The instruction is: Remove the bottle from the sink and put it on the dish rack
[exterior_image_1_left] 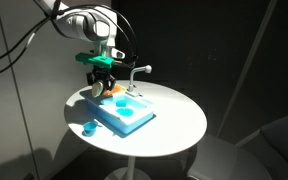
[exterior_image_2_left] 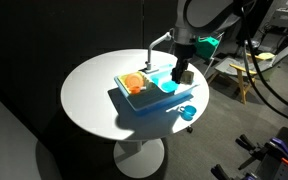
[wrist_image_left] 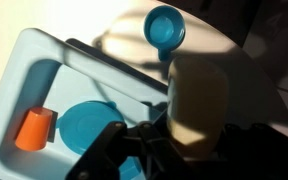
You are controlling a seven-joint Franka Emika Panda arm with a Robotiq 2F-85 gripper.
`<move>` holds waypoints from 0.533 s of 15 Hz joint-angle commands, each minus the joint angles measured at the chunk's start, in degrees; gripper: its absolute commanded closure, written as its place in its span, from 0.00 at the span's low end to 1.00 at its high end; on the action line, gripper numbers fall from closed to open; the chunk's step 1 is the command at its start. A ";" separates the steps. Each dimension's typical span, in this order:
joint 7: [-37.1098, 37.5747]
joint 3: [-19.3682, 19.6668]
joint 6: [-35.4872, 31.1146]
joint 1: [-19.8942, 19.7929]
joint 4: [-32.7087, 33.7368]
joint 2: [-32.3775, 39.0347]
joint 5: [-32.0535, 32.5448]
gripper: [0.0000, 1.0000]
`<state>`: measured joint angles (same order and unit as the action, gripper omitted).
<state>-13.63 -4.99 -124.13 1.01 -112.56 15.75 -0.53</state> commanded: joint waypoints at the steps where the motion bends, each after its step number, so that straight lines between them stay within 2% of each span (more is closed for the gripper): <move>1: 0.99 0.28 -0.16 0.27 -3.94 -4.80 -0.32 0.95; 8: 2.07 0.57 1.83 0.40 -6.05 -10.61 -0.49 0.95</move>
<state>-12.86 -4.99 -124.08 1.05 -117.25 8.83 -0.53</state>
